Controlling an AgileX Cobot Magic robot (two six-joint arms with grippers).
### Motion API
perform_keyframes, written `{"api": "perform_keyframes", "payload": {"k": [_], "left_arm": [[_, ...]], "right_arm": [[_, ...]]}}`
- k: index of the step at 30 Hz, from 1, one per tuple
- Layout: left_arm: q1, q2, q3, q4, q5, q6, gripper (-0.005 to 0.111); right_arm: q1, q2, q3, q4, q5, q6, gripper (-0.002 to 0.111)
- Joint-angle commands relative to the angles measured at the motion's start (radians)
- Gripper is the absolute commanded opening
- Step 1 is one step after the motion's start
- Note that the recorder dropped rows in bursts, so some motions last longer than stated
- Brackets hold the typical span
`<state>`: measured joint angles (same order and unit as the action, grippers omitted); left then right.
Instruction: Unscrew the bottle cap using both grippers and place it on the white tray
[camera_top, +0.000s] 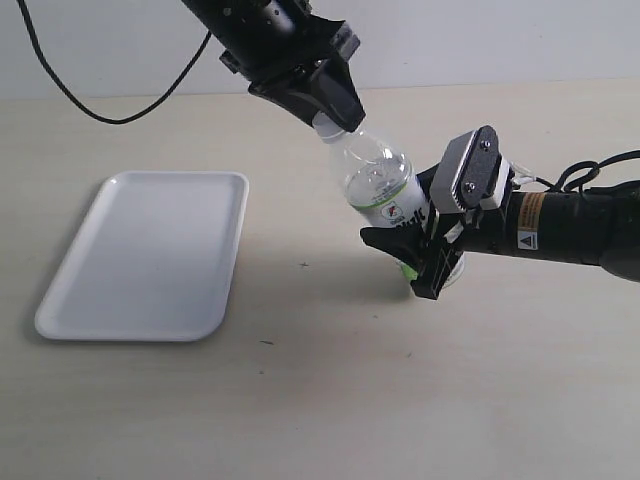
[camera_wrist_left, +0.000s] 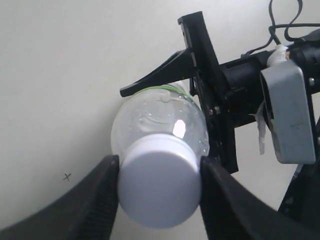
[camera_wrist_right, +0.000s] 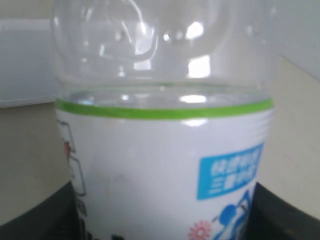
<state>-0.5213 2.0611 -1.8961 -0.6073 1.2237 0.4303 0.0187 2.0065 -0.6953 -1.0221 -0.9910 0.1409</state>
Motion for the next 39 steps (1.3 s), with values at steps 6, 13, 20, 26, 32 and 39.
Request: {"api": "perform_keyframes", "payload": {"k": [6, 13, 20, 26, 32, 39], "left_arm": [[-0.001, -0.035, 0.001, 0.003, -0.003, 0.21, 0.003], [-0.001, -0.027, 0.001, 0.003, -0.003, 0.374, 0.003], [-0.001, -0.027, 0.001, 0.003, -0.003, 0.577, 0.003], [-0.001, -0.027, 0.001, 0.003, -0.003, 0.766, 0.003], [-0.001, -0.027, 0.001, 0.003, -0.003, 0.945, 0.003], [-0.001, -0.027, 0.001, 0.003, -0.004, 1.126, 0.003]], "right_arm": [[0.0, -0.003, 0.001, -0.006, -0.052, -0.006, 0.0], [0.0, -0.003, 0.001, -0.008, -0.056, -0.006, 0.0], [0.0, -0.003, 0.001, -0.008, -0.056, -0.008, 0.0], [0.0, -0.003, 0.001, -0.008, -0.056, -0.008, 0.0], [0.0, -0.003, 0.001, -0.008, -0.056, -0.008, 0.0], [0.0, -0.003, 0.001, -0.008, -0.056, -0.008, 0.0]]}}
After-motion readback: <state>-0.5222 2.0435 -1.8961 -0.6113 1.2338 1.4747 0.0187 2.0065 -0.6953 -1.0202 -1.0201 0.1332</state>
